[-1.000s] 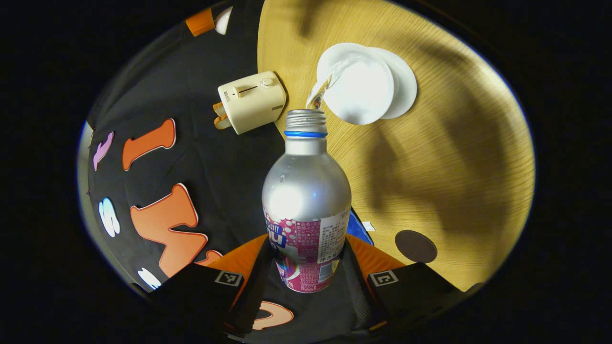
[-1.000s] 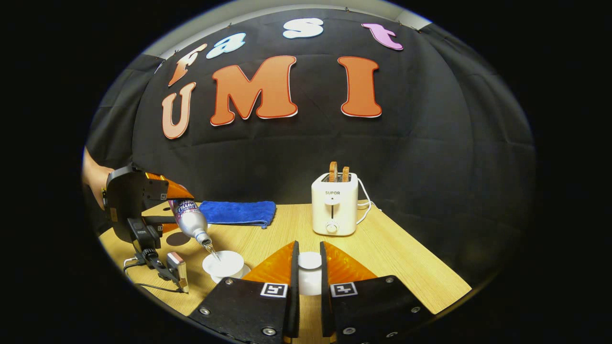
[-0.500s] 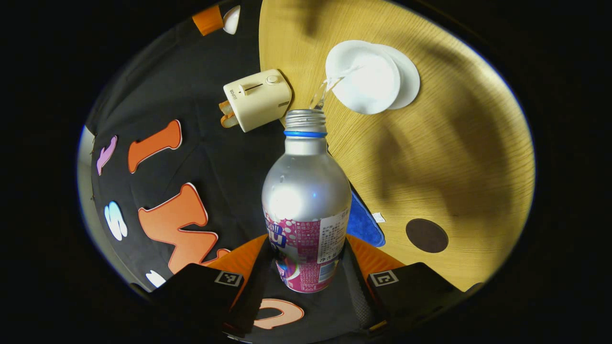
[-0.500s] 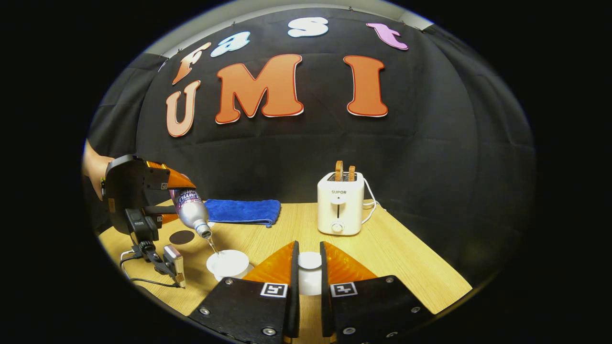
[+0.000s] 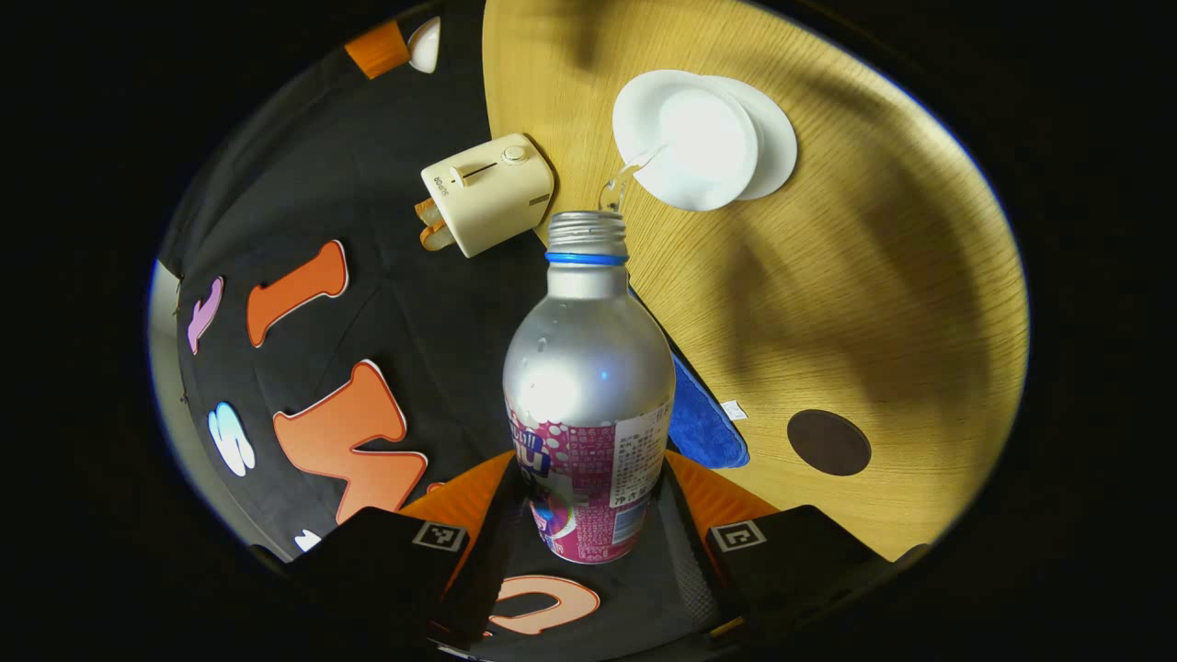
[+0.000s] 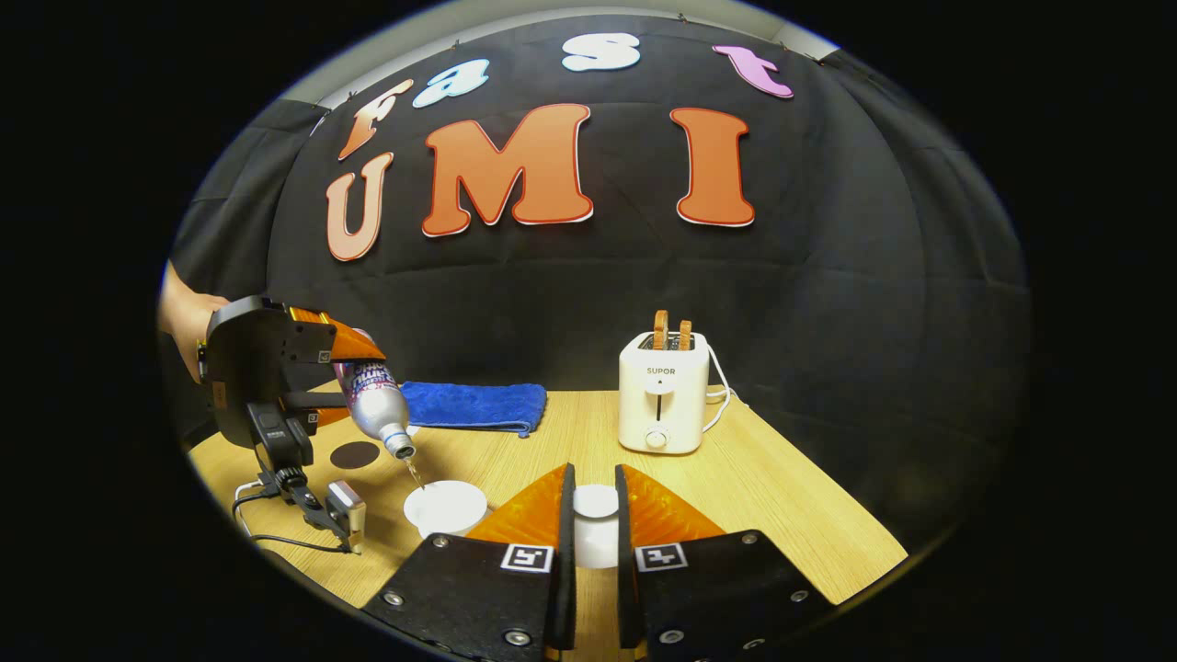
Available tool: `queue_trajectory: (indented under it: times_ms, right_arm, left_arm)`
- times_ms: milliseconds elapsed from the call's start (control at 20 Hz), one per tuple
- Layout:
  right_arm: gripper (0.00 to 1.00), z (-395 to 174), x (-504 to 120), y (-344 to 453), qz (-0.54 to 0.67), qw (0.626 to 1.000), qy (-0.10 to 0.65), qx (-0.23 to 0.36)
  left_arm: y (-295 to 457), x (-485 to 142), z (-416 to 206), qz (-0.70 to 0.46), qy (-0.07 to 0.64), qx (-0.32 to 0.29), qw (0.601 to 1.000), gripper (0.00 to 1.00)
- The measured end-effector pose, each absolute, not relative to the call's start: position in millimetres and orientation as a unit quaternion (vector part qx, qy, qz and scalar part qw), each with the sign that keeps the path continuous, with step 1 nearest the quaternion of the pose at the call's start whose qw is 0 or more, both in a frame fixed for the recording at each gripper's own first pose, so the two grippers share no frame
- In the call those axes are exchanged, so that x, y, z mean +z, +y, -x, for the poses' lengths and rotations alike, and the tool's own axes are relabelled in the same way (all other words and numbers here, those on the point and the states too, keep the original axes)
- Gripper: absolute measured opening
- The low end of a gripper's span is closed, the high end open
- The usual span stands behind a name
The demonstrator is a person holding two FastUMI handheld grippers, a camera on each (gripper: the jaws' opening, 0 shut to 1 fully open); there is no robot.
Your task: Open the teacup lid with one hand, grasp the water bottle and pour water into the teacup with the other hand; after pouring, place the water bottle on the coaster and then close the teacup lid.
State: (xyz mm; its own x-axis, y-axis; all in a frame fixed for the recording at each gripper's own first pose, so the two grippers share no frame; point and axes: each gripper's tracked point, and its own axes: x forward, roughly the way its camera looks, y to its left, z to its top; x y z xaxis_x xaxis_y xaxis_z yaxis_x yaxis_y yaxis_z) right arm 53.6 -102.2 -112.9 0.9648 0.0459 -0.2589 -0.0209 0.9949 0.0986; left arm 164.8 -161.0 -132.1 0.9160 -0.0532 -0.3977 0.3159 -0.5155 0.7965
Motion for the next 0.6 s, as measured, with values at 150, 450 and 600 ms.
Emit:
queue_trajectory:
  times_ms: [150, 450, 600]
  right_arm:
    - [0.18, -53.5, -113.7, -102.1, -0.048, 0.99, 0.132, 0.018]
    - [0.18, -53.2, -115.2, -100.3, -0.049, 0.99, 0.133, 0.02]
    - [0.18, -54.1, -114.5, -95.9, -0.048, 0.99, 0.133, 0.024]
  left_arm:
    - [-163.8, -135.8, -165.8, -0.855, 0.079, -0.194, 0.474, 0.81]
    - [-166.4, -136.6, -164.9, -0.863, 0.075, -0.195, 0.461, 0.82]
    - [-169.0, -137.1, -163.5, -0.859, 0.068, -0.195, 0.468, 0.82]
